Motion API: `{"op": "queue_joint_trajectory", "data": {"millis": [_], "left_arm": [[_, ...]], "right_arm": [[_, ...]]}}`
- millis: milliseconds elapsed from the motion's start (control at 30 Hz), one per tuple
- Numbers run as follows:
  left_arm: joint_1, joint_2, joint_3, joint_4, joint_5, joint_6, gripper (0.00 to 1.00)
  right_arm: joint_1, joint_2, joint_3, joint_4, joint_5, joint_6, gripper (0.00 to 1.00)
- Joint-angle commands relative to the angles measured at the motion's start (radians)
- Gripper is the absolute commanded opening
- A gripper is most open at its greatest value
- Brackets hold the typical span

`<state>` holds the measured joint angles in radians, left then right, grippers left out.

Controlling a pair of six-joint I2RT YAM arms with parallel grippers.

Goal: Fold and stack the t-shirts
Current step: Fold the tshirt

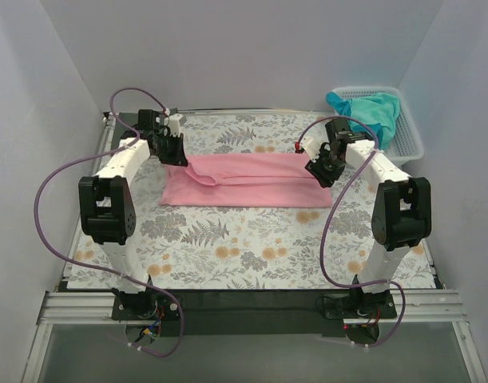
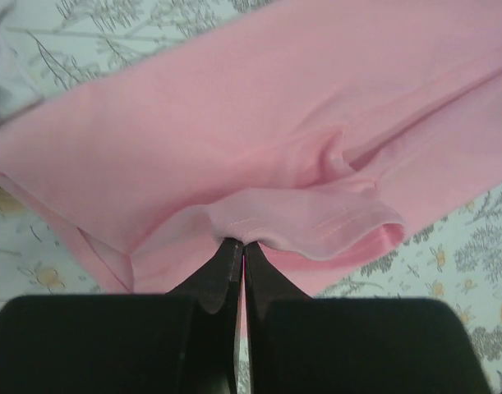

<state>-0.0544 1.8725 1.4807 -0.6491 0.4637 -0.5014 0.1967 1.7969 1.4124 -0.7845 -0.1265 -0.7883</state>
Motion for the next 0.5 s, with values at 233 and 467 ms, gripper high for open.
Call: {"op": "queue_joint_trajectory", "data": {"millis": [233, 467], "left_arm": [[0.004, 0.201, 0.227, 0.065, -0.016, -0.052, 0.20], [0.010, 0.108, 0.179, 0.078, -0.040, -0.060, 0.32]], "right_arm": [[0.003, 0.018, 0.060, -0.009, -0.005, 0.003, 0.45], [0.012, 0.009, 0.076, -0.015, -0.016, 0.017, 0.45]]}}
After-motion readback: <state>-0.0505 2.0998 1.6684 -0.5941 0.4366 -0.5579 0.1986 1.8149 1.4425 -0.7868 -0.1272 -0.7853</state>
